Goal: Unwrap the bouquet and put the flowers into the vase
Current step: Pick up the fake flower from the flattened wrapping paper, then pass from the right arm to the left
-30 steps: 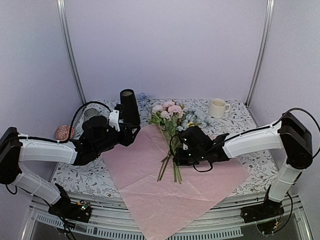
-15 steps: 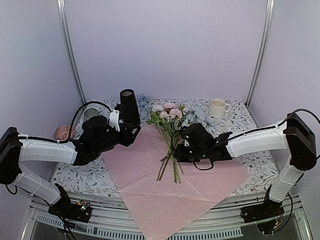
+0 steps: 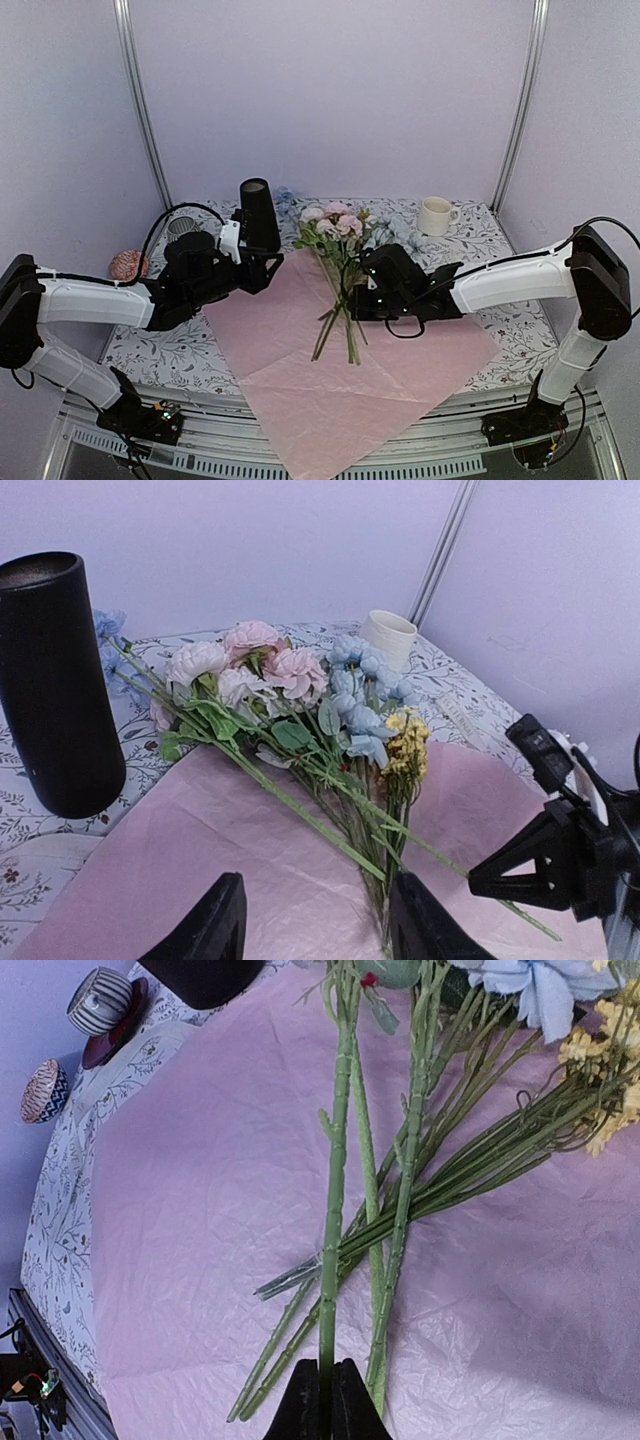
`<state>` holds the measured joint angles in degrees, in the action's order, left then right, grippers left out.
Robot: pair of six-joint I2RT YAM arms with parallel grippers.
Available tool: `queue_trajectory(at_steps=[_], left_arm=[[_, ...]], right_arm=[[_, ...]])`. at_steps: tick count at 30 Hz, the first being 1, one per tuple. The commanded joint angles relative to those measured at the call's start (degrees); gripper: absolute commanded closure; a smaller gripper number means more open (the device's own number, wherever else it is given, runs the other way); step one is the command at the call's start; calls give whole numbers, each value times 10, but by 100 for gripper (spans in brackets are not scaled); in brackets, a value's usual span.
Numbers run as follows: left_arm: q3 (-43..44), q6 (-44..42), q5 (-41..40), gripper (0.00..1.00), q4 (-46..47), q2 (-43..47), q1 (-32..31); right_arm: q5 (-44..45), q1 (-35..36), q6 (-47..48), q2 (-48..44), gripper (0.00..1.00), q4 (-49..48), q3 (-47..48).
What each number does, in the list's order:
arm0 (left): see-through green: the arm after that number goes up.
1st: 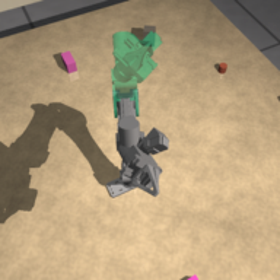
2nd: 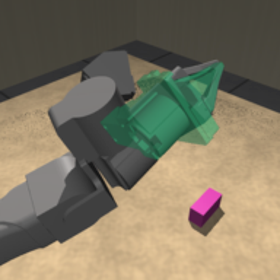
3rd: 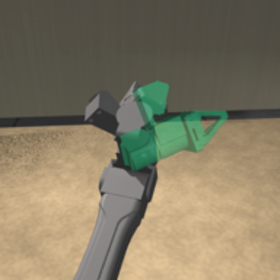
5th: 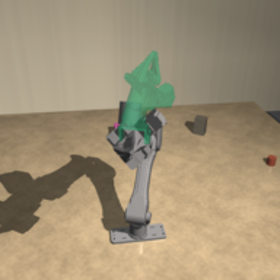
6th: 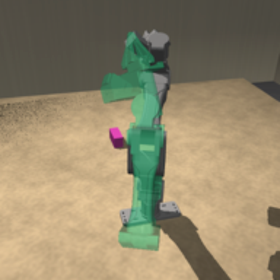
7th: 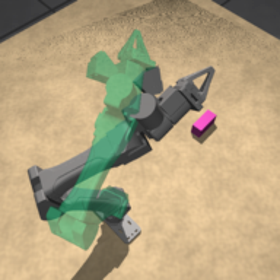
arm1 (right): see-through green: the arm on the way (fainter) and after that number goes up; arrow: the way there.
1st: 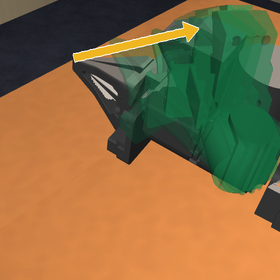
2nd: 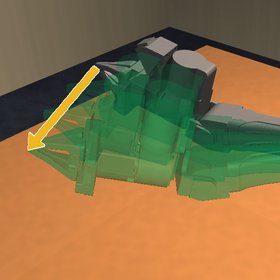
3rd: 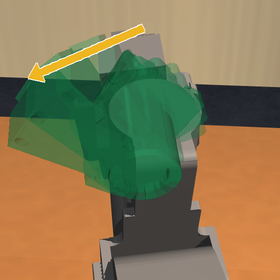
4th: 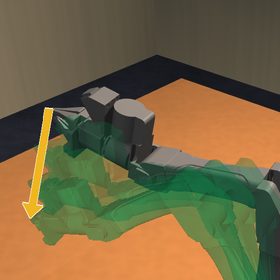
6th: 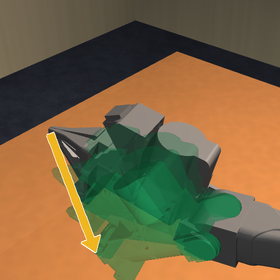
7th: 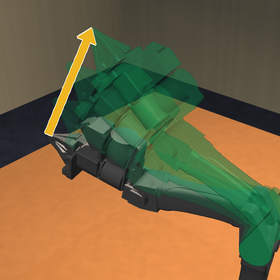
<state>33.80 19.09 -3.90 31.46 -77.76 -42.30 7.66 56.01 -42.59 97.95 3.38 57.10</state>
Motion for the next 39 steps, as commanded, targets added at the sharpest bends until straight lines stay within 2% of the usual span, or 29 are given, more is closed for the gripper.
queue_trajectory(at_steps=[1,8,15,21,29,33,39], left_arm=[[8,1,9,49,12,3,5],[12,7,29,47,11,0,5],[13,5,64,36,16,3,5],[-10,3,112,27,68,17,5],[-21,46,257,15,146,28,23],[-8,113,300,16,174,32,37],[22,192,306,28,218,24,38]], right_arm=[[52,5,21,-43,96,-38,32],[91,5,66,-82,96,-72,50],[101,5,105,-103,96,-121,45],[41,5,139,-126,96,-222,-7],[-48,13,193,-178,97,-399,-134],[-79,23,224,-194,97,-471,-179],[-126,25,241,-192,97,-519,-199]])
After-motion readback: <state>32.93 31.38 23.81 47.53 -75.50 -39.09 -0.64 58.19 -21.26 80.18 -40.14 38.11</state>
